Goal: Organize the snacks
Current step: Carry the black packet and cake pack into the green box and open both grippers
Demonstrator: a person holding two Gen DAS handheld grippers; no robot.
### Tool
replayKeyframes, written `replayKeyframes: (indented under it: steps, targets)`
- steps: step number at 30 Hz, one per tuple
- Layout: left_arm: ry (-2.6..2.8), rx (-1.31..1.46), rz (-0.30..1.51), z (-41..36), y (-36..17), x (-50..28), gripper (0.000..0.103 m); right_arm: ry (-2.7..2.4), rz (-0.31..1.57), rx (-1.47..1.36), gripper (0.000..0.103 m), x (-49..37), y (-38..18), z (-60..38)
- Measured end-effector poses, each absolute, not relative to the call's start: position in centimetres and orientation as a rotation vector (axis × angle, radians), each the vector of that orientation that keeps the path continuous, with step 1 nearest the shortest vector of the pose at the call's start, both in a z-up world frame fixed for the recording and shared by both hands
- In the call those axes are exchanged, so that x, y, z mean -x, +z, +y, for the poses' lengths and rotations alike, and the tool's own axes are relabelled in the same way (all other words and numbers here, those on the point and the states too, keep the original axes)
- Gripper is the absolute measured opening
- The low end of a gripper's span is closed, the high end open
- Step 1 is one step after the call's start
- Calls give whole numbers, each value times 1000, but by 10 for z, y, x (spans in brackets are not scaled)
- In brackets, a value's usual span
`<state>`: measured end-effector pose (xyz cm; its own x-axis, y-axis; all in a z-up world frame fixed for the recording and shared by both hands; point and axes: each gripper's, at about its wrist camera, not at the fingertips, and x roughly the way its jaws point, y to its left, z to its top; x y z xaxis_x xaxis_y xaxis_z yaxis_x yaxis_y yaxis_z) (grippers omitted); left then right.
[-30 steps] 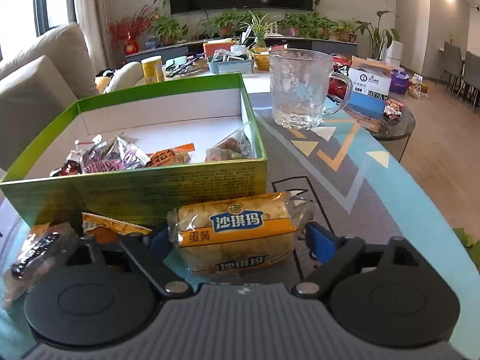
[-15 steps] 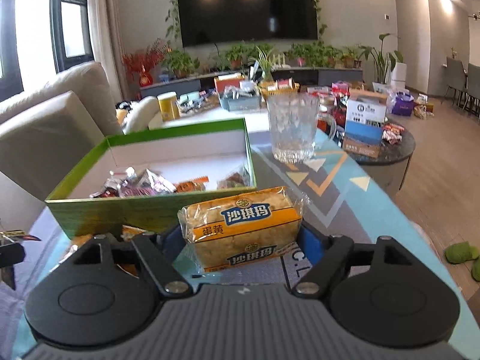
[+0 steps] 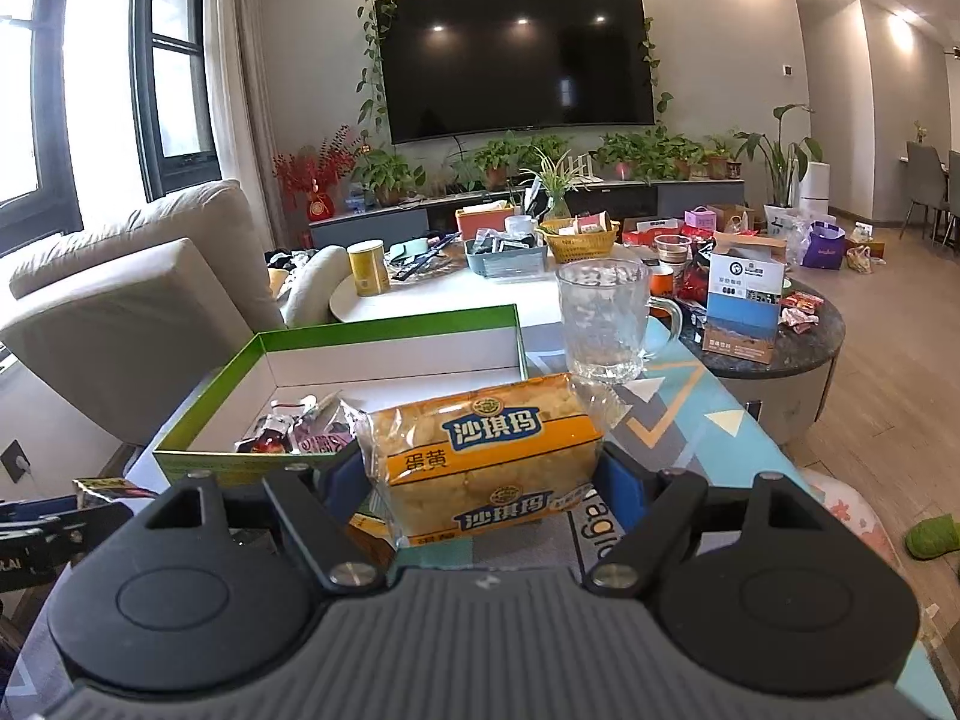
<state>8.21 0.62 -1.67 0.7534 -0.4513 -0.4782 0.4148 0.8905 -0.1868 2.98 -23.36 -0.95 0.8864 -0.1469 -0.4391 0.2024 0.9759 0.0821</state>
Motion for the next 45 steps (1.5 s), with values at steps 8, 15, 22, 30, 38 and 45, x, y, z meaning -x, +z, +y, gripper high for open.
replayKeyframes:
  steps: [8,15,22,30,38,45]
  targets:
    - [-469,89,510,-1,-8,-95,55,-168,434,-132,45,-39,-5,-230]
    - [-474,111,464,-12,6,-117,55,-158,421,-108,45,-58,3,-225]
    - [-477,139,459,-28,10,-145,55,-154,421,-95,45,-78,3,-223]
    - [-470,118,490,-49,1,-179,55,-152,451,-88,45,-107,-5,-226]
    - [-449,116,530,-56,-12,-208,55,-148,484,-92,45,-131,-15,-229]
    - [-444,97,559,-64,-20,-217,55,-151,503,-75,45,-142,-21,-226]
